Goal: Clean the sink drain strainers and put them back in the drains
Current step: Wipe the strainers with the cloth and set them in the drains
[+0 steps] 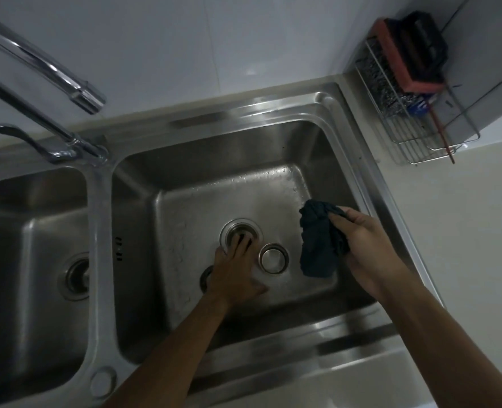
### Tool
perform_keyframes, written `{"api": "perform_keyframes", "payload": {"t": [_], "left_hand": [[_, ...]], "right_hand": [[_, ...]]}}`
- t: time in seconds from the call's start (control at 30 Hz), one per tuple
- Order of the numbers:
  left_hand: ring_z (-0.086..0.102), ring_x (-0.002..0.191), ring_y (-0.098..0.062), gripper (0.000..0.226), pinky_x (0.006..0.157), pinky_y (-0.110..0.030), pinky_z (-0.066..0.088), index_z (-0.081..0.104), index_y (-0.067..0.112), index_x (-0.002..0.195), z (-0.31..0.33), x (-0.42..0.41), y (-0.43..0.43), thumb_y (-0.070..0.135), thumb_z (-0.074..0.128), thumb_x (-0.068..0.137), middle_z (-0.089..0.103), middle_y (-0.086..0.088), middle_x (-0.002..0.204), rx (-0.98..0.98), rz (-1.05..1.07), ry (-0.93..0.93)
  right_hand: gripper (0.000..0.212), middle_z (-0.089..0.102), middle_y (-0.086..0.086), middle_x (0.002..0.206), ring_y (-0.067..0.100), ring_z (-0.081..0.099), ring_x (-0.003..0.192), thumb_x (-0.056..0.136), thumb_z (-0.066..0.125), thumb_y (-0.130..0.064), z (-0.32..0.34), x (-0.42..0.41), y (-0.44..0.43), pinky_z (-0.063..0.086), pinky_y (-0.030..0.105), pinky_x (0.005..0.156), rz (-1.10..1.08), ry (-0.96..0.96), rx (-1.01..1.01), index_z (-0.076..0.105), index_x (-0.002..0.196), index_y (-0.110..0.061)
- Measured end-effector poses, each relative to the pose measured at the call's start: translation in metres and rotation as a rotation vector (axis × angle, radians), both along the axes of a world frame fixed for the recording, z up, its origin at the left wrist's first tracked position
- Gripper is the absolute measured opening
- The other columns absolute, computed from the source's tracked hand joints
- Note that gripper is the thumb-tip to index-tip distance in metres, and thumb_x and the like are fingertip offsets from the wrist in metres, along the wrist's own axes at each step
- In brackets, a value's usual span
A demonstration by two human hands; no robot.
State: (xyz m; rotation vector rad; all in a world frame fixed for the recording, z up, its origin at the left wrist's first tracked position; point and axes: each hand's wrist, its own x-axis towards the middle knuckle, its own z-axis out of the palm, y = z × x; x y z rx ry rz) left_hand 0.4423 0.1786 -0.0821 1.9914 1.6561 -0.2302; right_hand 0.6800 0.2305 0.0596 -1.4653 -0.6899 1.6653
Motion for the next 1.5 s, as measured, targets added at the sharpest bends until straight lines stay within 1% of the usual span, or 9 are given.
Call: {"api": "perform_keyframes", "payload": {"t": [0.27, 0.53, 0.67, 0.73, 0.93, 1.13, 1.27, 1.4, 1.5], "left_hand": [[0.018, 0.155, -0.033, 0.119, 0.122, -0.045, 0.028, 0.008, 0.030, 0.163, 0.017, -0.081, -0.046, 0.040, 0.087, 0.075, -0.003, -0.005, 0.172, -0.228, 0.222, 0.066], [0.050, 0.126, -0.024, 0.053, 0.100, -0.041, 0.049, 0.046, 0.026, 0.144, 0.020, -0.068, -0.036, 0.034, 0.064, 0.094, 0.044, -0.003, 0.143, -0.166, 0.197, -0.191], [0.066, 0.099, -0.010, 0.044, 0.076, -0.015, 0.052, 0.063, 0.020, 0.130, 0.041, -0.074, -0.026, 0.025, 0.076, 0.089, 0.068, 0.005, 0.117, -0.196, 0.682, -0.707], [0.073, 0.095, -0.015, 0.031, 0.074, -0.022, 0.058, 0.067, 0.025, 0.125, 0.062, -0.079, -0.025, 0.029, 0.071, 0.094, 0.074, 0.001, 0.115, -0.353, 0.993, -1.140], [0.056, 0.133, -0.032, 0.062, 0.115, -0.046, 0.039, 0.060, 0.016, 0.143, 0.105, -0.089, -0.029, 0.058, 0.056, 0.098, 0.060, -0.014, 0.144, -0.547, 1.070, -1.665], [0.056, 0.132, -0.028, 0.072, 0.110, -0.043, 0.042, 0.063, 0.015, 0.140, 0.129, -0.091, -0.036, 0.068, 0.061, 0.090, 0.057, -0.021, 0.147, -0.546, 1.116, -1.707], [0.060, 0.133, -0.031, 0.077, 0.102, -0.040, 0.054, 0.064, 0.016, 0.140, 0.144, -0.096, -0.031, 0.071, 0.062, 0.087, 0.061, -0.016, 0.145, -0.615, 1.125, -1.762], [0.065, 0.121, -0.026, 0.075, 0.105, -0.039, 0.051, 0.064, 0.015, 0.140, 0.145, -0.095, -0.041, 0.066, 0.069, 0.086, 0.065, -0.012, 0.136, -0.656, 1.101, -1.685], [0.069, 0.103, -0.021, 0.062, 0.096, -0.038, 0.048, 0.070, 0.024, 0.132, 0.142, -0.100, -0.039, 0.062, 0.074, 0.083, 0.072, -0.006, 0.120, -0.565, 1.010, -1.526]], "right_hand": [[0.023, 0.077, 0.013, 0.112, 0.027, 0.074, 0.103, 0.105, 0.053, -0.014, -0.002, -0.057, -0.006, 0.059, 0.038, 0.076, 0.057, 0.097, -0.084, 0.071, 0.119, -0.010], [0.016, 0.077, 0.014, 0.109, 0.025, 0.073, 0.098, 0.104, 0.056, -0.016, -0.007, -0.123, -0.030, 0.062, 0.041, 0.078, 0.116, 0.063, -0.173, 0.069, 0.111, -0.009], [0.017, 0.077, 0.007, 0.108, 0.028, 0.071, 0.107, 0.104, 0.057, -0.015, -0.004, -0.132, -0.039, 0.060, 0.037, 0.078, 0.120, -0.092, -0.060, 0.073, 0.110, -0.017], [0.021, 0.076, -0.001, 0.110, 0.025, 0.068, 0.112, 0.103, 0.057, -0.014, -0.001, -0.134, -0.045, 0.059, 0.044, 0.091, 0.140, -0.231, 0.090, 0.073, 0.113, -0.024], [0.043, 0.049, -0.013, 0.153, 0.006, 0.045, 0.141, 0.106, 0.044, -0.027, 0.009, -0.186, -0.080, 0.040, 0.033, 0.118, 0.454, -0.599, 0.636, 0.052, 0.147, -0.035], [0.046, 0.038, -0.012, 0.162, 0.011, 0.036, 0.150, 0.111, 0.038, -0.023, 0.020, -0.202, -0.082, 0.034, 0.040, 0.123, 0.287, -0.500, 0.509, 0.035, 0.154, -0.040], [0.050, 0.013, -0.030, 0.166, 0.006, 0.021, 0.155, 0.109, 0.029, -0.040, 0.024, -0.208, -0.116, 0.024, 0.009, 0.115, 0.460, -0.731, 0.752, 0.025, 0.158, -0.041], [0.039, 0.067, 0.003, 0.135, 0.021, 0.067, 0.116, 0.109, 0.042, -0.019, 0.027, -0.203, -0.066, 0.055, 0.026, 0.096, 0.299, -0.810, 0.684, 0.053, 0.146, -0.017], [0.025, 0.073, 0.000, 0.106, 0.014, 0.064, 0.091, 0.106, 0.050, -0.019, 0.010, -0.186, -0.059, 0.044, 0.020, 0.080, 0.298, -0.896, 0.355, 0.067, 0.124, -0.015]]}}
